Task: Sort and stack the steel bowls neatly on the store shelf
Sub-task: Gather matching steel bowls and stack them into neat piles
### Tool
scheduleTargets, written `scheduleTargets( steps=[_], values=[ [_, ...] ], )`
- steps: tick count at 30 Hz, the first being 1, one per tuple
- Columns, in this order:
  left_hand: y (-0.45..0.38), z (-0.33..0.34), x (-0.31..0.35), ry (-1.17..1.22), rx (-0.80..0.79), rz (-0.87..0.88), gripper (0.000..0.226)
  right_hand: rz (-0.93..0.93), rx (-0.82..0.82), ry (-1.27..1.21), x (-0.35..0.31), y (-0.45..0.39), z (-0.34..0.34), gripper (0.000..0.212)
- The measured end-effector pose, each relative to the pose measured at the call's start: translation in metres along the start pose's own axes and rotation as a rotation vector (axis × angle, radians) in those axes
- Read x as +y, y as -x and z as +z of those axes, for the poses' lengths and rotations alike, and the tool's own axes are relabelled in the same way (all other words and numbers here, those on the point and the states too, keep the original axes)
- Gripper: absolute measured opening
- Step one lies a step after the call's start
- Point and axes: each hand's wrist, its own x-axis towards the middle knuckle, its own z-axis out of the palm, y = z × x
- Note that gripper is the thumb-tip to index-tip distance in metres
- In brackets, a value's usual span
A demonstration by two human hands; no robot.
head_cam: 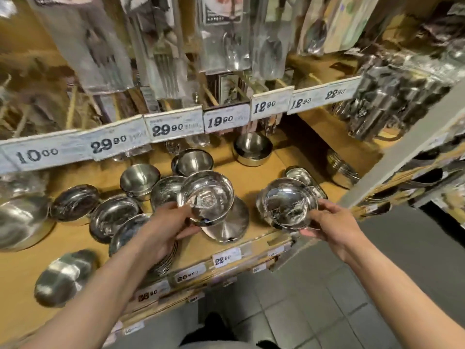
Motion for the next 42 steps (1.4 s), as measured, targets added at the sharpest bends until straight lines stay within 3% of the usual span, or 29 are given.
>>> scheduleTargets(
  steps=[9, 12, 16, 26, 31, 42],
  values=[
    [0.023, -0.033, 0.018, 0.204, 0.198, 0.065, 0.017, 0.059, -0.285, 0.001, -0.031, -0.051, 0.046, 0.029],
    [0.054, -0.044, 0.003, 0.257, 0.338, 0.068, 0.006, 0.041, -0.295, 0.001, -0.045, -0.067, 0.047, 0.029],
    [0.094, -0.058, -0.022, 0.314, 0.574, 0.1, 0.012, 0.023, -0.362, -0.003, -0.062, -0.081, 0.051, 0.039],
    [0.174, -0.131, -0.09, 0.44, 0.889, 0.162, 0.019, -0.042, -0.649, 0.11, -0.047, -0.013, 0.121, 0.033],
    [0.174, -0.188, -0.119, 0.513, 0.915, 0.153, 0.017, -0.091, -0.712, 0.161, -0.038, 0.034, 0.167, 0.027],
    [0.147, -0.362, -0.152, 0.476, 0.687, 0.047, 0.006, -0.099, -0.736, 0.312, 0.04, 0.153, 0.34, 0.028]
  ],
)
